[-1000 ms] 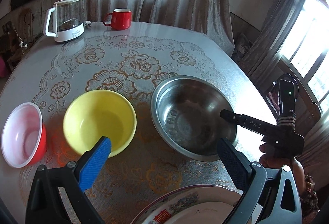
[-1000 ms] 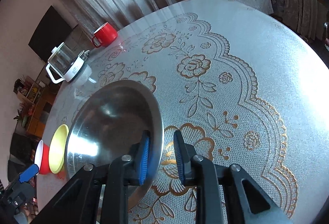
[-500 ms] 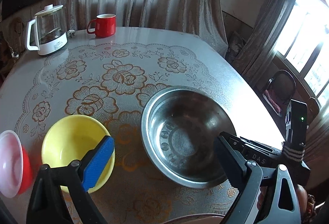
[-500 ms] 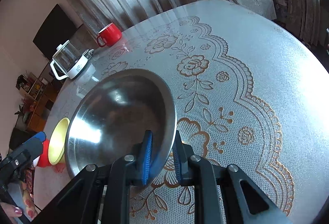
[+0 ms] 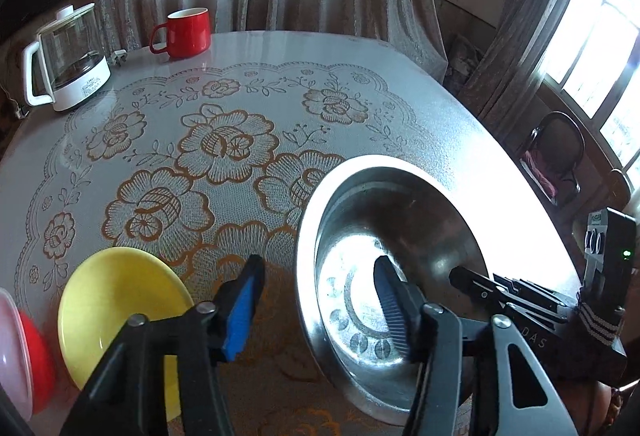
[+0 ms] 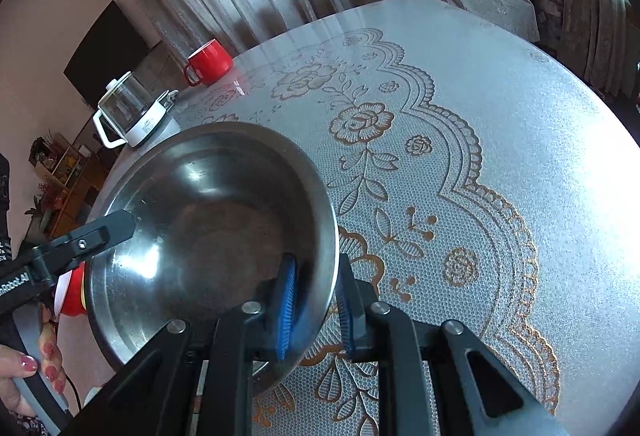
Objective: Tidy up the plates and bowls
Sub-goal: 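Lift the steel bowl and carry it over the plate stack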
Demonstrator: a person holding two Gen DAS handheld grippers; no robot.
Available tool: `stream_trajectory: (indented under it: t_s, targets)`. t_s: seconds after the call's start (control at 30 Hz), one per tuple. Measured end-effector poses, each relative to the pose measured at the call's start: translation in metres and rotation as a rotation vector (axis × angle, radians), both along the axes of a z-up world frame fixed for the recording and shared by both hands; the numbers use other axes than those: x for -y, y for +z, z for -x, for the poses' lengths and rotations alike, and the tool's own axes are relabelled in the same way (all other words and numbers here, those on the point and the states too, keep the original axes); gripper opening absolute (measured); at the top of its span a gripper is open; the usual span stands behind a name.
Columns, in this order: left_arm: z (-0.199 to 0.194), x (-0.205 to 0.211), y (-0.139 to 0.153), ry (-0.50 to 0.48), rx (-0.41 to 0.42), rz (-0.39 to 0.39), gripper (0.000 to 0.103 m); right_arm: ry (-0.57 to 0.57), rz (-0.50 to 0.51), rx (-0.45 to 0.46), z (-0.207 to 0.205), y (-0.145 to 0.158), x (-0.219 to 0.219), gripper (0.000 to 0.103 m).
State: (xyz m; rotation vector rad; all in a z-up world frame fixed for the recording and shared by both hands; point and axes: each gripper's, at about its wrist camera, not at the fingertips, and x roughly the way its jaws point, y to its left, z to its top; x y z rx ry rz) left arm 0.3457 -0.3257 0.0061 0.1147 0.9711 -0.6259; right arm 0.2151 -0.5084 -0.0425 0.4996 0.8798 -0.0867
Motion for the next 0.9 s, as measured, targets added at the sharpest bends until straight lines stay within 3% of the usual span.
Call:
stream_trajectory:
  t_s: [0.07, 0.17, 0.37, 0.67, 0.9]
  targets:
    - [0.002, 0.001, -0.002, -0.009, 0.013, -0.02, 0.026, -0.001, 0.0, 0.001, -0.001, -0.001, 0.0, 0.018]
    - [0.005, 0.002, -0.006, -0.026, 0.011, -0.032, 0.015, 0.0, -0.008, 0.001, -0.001, -0.002, -0.001, 0.018]
    - [0.012, 0.0, -0.01, -0.03, 0.011, -0.06, 0.015, -0.003, -0.054, 0.009, 0.0, -0.005, 0.001, 0.014]
    - [0.027, -0.014, -0.01, -0.032, -0.004, -0.034, 0.016, -0.006, -0.055, 0.019, 0.01, 0.002, -0.007, 0.014]
    - [0.044, -0.029, 0.006, -0.036, 0.016, 0.005, 0.017, 0.001, -0.026, 0.053, 0.024, 0.024, -0.017, 0.014]
